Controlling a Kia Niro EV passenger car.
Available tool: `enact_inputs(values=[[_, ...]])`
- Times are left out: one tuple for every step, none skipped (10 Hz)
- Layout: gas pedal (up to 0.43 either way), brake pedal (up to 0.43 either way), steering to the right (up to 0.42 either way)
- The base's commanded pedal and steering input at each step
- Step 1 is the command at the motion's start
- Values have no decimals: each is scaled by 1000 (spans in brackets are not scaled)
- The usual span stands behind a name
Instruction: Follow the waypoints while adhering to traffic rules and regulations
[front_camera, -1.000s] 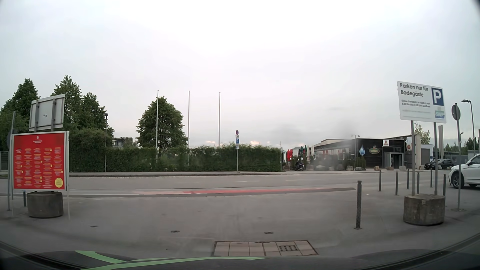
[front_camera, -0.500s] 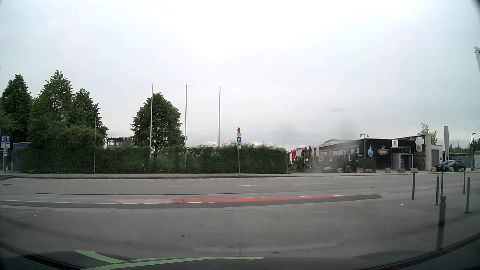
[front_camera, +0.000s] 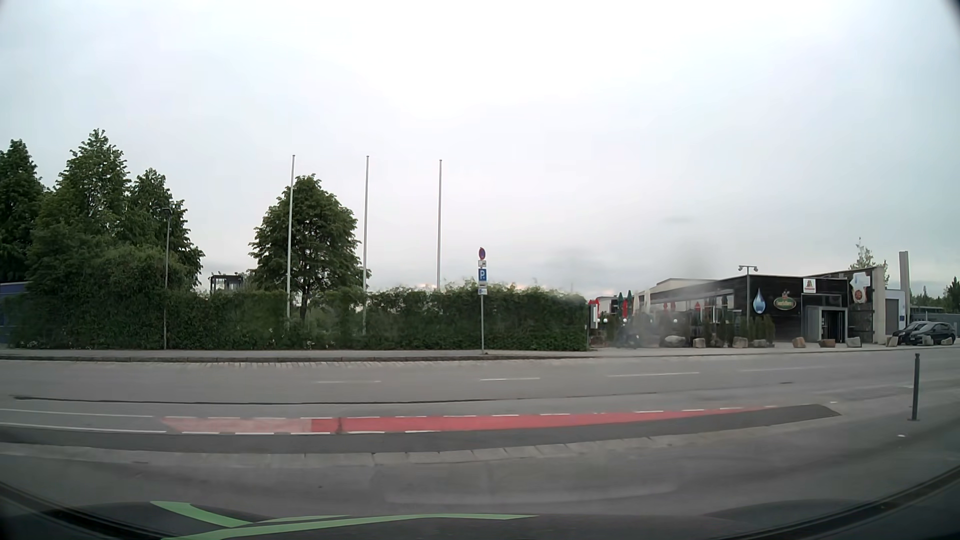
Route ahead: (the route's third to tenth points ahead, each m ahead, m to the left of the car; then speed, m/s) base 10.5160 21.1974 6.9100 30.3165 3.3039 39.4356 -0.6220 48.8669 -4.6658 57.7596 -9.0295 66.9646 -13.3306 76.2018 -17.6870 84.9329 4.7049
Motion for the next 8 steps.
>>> enact_inputs(values=[[0,165,-20],[0,171,-28],[0,171,-38],[0,189,-49],[0,195,-58],[0,207,-68],[0,213,-81],[0,220,-95]])
